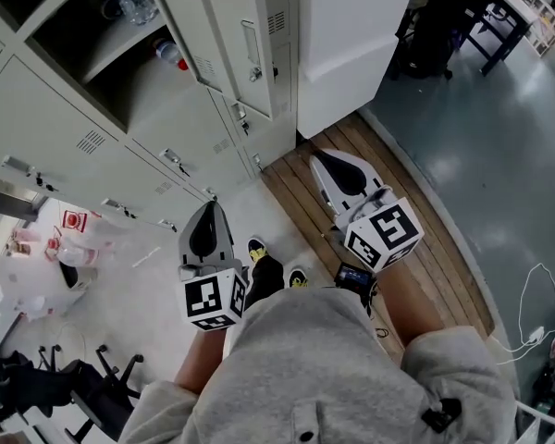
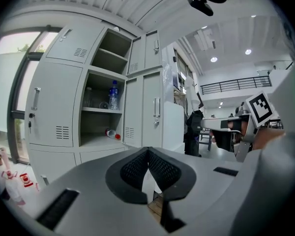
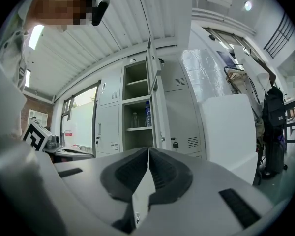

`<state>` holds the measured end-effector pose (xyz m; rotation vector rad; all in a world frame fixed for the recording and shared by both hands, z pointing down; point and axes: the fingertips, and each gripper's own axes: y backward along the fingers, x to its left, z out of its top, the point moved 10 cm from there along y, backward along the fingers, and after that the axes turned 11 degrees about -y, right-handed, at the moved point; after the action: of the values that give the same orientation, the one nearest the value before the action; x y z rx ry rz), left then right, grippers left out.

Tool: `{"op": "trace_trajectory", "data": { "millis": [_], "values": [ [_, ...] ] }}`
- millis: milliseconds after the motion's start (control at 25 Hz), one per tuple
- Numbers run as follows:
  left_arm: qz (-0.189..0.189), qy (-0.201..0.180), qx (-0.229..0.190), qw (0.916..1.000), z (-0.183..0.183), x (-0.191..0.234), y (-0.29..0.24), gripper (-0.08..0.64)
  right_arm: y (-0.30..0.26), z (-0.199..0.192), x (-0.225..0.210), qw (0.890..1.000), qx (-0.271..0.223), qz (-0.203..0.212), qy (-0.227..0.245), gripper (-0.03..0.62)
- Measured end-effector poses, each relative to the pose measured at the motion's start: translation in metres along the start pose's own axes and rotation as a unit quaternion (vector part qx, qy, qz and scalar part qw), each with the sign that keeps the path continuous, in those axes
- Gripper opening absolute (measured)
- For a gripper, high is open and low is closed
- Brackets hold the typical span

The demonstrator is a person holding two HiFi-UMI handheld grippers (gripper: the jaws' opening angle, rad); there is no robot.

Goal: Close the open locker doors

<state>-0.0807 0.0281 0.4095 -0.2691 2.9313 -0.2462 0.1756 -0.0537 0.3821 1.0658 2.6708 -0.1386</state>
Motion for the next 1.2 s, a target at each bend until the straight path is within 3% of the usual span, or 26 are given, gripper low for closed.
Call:
{"op": "trace_trajectory", "data": {
  "millis": [480, 760, 920, 1200],
  "values": [
    [0.047, 0.009, 0.027, 0.9985, -0.014, 0.026, 0.023, 0.006, -0.054, 0.031, -0.020, 0.999, -0.020, 0.039, 0.024, 0.032],
    [0.066, 0.013, 0.034, 0.9971, -0.019, 0.041, 0.026, 0.006, -0.096, 0.054, -0.038, 0.996, -0.020, 0.081, 0.011, 0.038],
    [0.075, 0.017, 0.033, 0.9965, -0.019, 0.046, 0.023, 0.006, -0.123, 0.069, -0.051, 0.994, -0.012, 0.108, 0.003, 0.132],
    [0.093, 0.021, 0.037, 0.9947, -0.020, 0.058, 0.026, 0.006, -0.149, 0.078, -0.063, 0.994, -0.017, 0.112, 0.006, 0.138]
  ]
}}
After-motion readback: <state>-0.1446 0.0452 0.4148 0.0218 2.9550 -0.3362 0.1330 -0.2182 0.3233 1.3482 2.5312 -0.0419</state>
